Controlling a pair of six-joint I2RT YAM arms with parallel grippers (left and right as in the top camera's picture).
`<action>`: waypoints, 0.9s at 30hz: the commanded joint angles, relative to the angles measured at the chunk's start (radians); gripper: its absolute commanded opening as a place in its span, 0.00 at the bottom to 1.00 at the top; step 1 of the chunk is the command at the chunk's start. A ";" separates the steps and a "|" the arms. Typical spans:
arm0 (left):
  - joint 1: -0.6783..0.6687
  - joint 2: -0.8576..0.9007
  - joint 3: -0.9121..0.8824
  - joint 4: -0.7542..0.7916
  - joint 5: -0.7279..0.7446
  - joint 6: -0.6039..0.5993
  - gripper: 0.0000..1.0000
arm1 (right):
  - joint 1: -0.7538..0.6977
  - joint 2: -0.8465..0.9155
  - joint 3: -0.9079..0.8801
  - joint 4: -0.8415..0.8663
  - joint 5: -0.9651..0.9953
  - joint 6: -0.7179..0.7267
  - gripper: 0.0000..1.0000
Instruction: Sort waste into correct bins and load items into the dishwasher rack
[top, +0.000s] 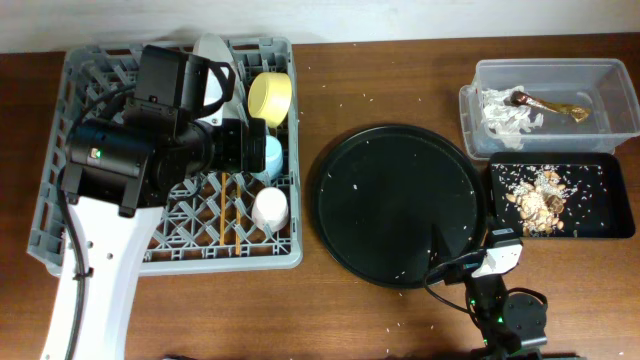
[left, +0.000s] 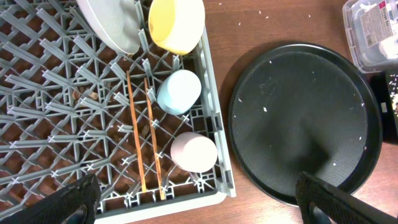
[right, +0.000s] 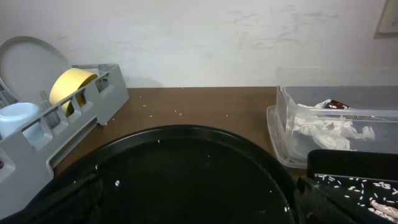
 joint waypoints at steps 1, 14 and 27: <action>0.000 0.000 0.010 0.002 -0.004 0.005 1.00 | 0.011 -0.006 -0.006 -0.001 -0.010 0.007 0.98; 0.002 -0.030 0.009 0.008 -0.080 0.005 1.00 | 0.011 -0.006 -0.006 -0.001 -0.010 0.007 0.98; 0.264 -0.977 -1.457 1.197 -0.066 0.005 1.00 | 0.011 -0.006 -0.006 -0.001 -0.010 0.007 0.98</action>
